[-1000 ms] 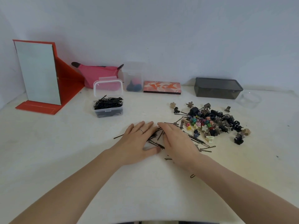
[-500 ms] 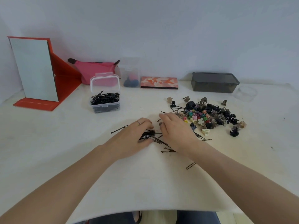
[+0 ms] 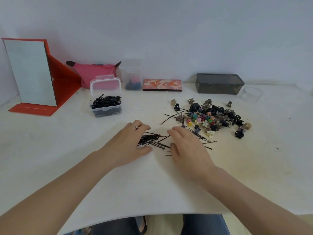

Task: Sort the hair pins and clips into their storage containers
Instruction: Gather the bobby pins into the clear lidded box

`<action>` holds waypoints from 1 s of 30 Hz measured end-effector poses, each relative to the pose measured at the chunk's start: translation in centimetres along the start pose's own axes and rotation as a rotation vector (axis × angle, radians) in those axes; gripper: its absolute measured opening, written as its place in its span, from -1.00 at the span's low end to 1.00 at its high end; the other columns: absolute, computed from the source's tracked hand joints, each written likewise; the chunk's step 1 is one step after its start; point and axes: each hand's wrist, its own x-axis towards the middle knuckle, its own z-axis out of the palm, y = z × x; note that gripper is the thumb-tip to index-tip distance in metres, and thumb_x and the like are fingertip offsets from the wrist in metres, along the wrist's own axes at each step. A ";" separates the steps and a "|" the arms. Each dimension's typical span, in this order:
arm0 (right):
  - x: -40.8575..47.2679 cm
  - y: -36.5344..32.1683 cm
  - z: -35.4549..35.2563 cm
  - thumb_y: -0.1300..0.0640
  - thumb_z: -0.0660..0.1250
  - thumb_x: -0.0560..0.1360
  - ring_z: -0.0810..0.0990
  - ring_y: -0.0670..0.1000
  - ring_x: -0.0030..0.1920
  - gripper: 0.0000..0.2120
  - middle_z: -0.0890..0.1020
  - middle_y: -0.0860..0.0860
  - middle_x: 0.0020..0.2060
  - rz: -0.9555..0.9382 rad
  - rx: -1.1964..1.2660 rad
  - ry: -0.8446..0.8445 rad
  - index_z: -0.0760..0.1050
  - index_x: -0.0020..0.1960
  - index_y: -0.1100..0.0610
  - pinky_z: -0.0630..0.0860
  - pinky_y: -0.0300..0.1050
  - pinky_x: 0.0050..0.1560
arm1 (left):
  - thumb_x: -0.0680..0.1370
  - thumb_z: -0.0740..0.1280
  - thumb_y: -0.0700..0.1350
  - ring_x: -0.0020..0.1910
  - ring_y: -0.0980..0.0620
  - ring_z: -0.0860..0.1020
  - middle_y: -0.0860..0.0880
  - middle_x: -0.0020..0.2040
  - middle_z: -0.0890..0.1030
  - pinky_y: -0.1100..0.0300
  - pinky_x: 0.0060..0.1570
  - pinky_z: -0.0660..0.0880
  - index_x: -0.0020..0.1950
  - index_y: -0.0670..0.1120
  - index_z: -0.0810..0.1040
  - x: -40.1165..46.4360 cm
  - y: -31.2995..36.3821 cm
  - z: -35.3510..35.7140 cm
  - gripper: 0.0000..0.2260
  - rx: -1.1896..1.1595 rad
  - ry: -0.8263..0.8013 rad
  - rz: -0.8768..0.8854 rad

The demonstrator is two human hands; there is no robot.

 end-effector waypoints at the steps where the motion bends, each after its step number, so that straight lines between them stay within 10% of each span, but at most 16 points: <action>1: -0.1 0.9 -0.3 0.26 0.25 0.46 0.53 0.17 0.17 -0.62 0.57 0.10 0.16 0.023 -0.069 0.026 0.51 0.27 0.20 0.52 0.07 0.13 | 0.51 0.33 0.23 0.25 0.06 0.32 0.12 0.30 0.32 0.14 0.23 0.37 0.46 0.11 0.30 0.0 0.0 -0.1 -0.43 0.040 -0.017 -0.013; 15: 4.4 3.4 -3.9 0.23 0.18 0.58 0.53 0.09 -0.07 -0.82 0.54 0.04 -0.07 0.185 -0.017 0.028 0.55 0.07 0.16 0.48 -0.06 -0.11 | 0.55 0.30 -0.04 0.02 0.01 0.51 0.09 0.03 0.48 0.06 0.01 0.48 0.16 0.01 0.46 2.8 2.4 -0.4 -0.81 0.036 -0.115 0.028; 21: 4.0 4.4 -4.1 0.32 0.16 0.56 0.49 0.12 0.20 -0.57 0.45 0.06 0.28 0.227 0.018 -0.065 0.39 0.41 0.12 0.49 -0.02 0.13 | 0.46 0.25 0.38 0.31 0.05 0.35 0.07 0.30 0.35 0.07 0.18 0.45 0.48 0.02 0.28 2.5 4.1 0.1 -0.30 0.099 -0.149 -0.078; 30: -2.7 2.0 -1.5 0.02 0.04 0.68 0.07 -0.02 0.56 -0.52 0.07 0.00 0.59 0.174 -0.018 -0.170 0.14 0.57 0.09 0.11 -0.18 0.47 | 0.51 0.27 0.26 0.17 0.07 0.39 0.09 0.15 0.41 0.09 -0.02 0.46 0.23 0.02 0.49 2.7 5.5 1.4 -0.58 0.121 -0.034 -0.031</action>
